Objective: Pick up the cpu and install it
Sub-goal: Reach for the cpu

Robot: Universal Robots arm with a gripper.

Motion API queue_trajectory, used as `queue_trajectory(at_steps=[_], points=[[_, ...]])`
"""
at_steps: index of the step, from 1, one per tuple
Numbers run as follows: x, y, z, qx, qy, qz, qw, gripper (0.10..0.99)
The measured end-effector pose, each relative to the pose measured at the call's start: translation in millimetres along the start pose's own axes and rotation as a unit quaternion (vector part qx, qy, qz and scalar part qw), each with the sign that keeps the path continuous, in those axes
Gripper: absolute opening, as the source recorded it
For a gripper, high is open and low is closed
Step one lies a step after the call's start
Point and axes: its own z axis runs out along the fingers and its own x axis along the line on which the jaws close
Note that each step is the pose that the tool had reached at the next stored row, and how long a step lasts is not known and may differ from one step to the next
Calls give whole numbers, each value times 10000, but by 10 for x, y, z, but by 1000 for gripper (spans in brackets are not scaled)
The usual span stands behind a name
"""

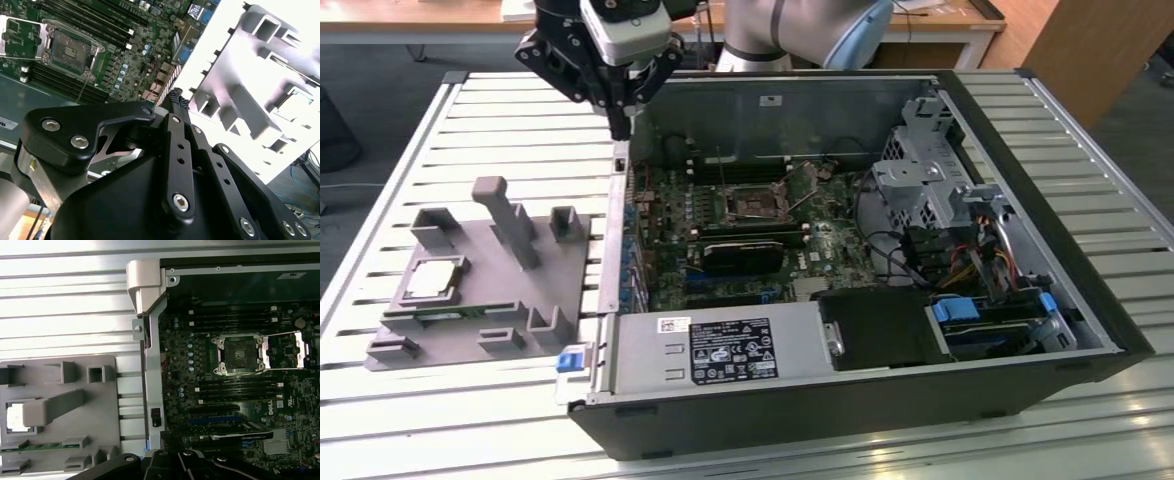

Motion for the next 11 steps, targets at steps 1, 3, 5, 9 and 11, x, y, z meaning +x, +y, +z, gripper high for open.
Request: queue_trajectory(at_steps=[1,3,5,9,11], points=[[5,0,0,0,0,0,10000,106],[15,-1,1,0,0,0,10000,106],[26,-2,2,0,0,0,10000,106],[50,-4,3,0,1,0,10000,106],[69,-6,2,1,2,0,10000,106]])
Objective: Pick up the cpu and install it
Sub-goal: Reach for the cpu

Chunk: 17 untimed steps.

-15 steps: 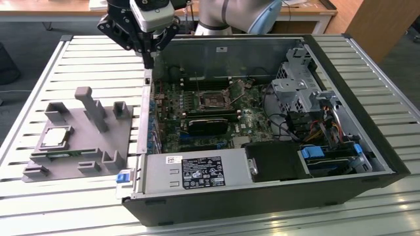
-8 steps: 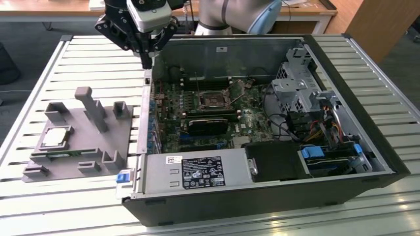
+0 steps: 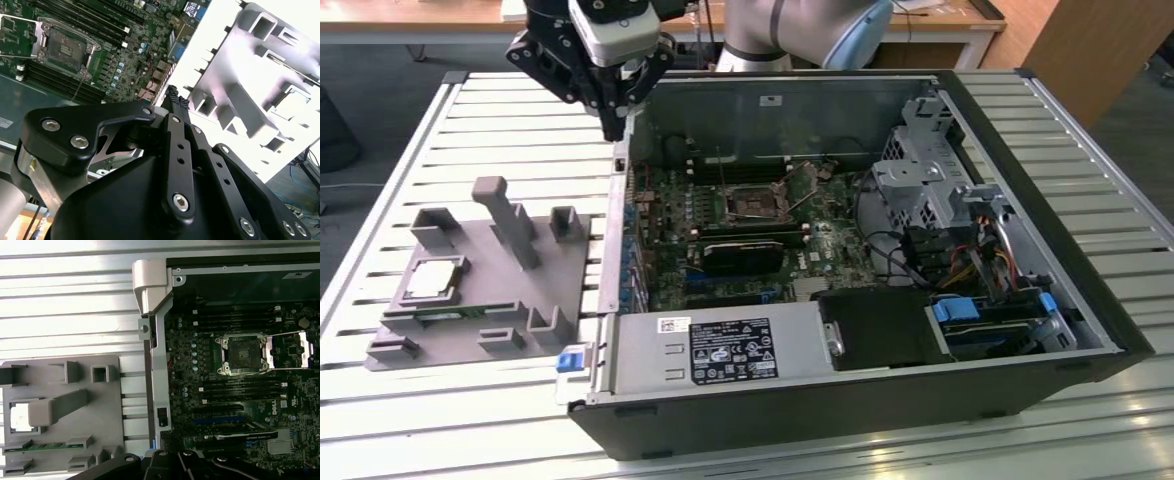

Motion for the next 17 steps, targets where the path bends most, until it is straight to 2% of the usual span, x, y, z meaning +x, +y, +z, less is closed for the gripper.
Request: queue_trajectory(at_steps=[17], points=[[153,-12,9,0,7,0,10000,106]])
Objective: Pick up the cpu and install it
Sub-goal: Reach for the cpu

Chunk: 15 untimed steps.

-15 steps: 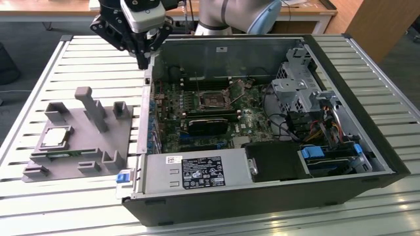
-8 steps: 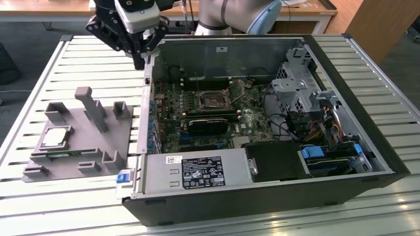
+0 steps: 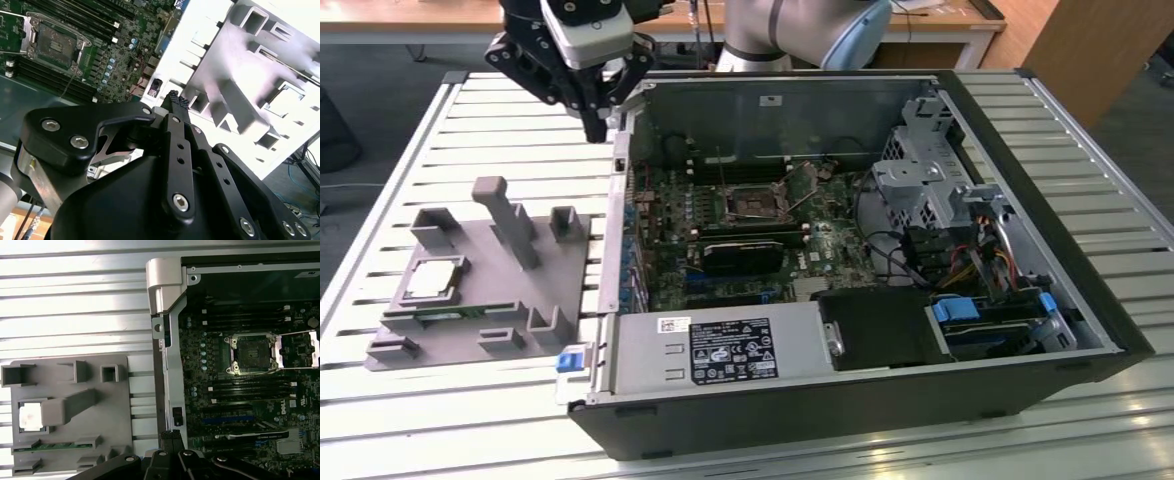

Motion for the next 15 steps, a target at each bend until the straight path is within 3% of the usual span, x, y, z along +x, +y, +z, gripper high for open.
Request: queue_trajectory(at_steps=[15], points=[[104,-8,9,1,6,0,10000,106]])
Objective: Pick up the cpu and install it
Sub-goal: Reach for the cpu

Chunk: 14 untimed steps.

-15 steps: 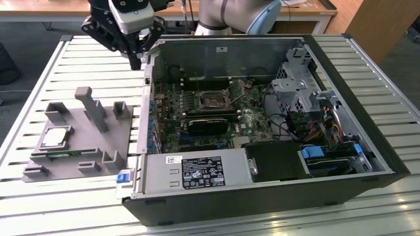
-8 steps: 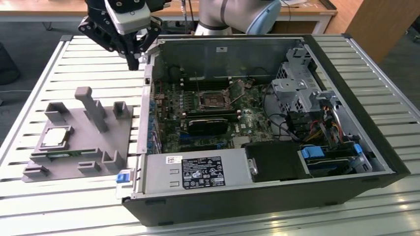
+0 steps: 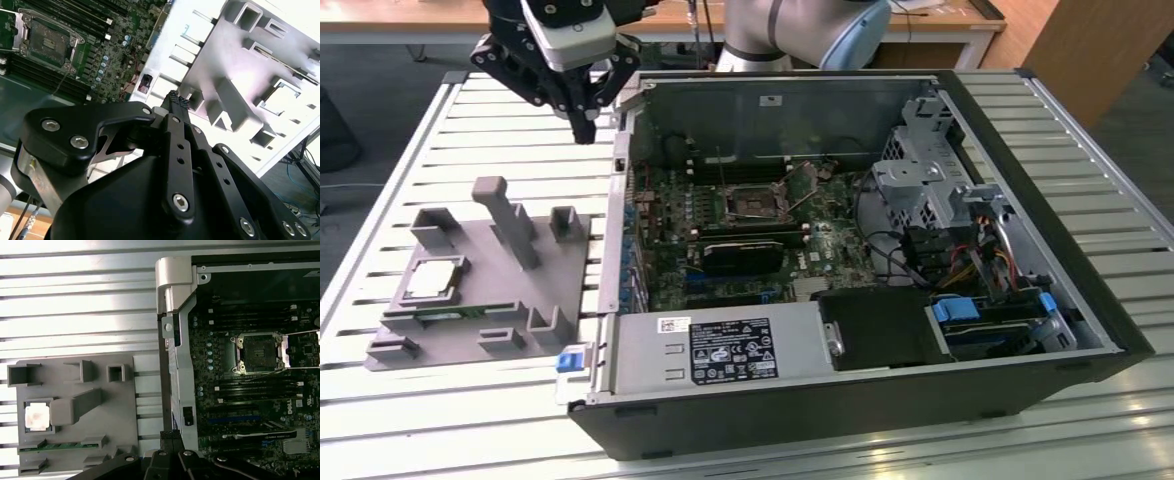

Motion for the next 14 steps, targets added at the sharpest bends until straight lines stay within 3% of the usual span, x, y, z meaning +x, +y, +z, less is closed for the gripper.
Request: queue_trajectory(at_steps=[14], points=[[112,-9,7,0,2,0,10000,106]])
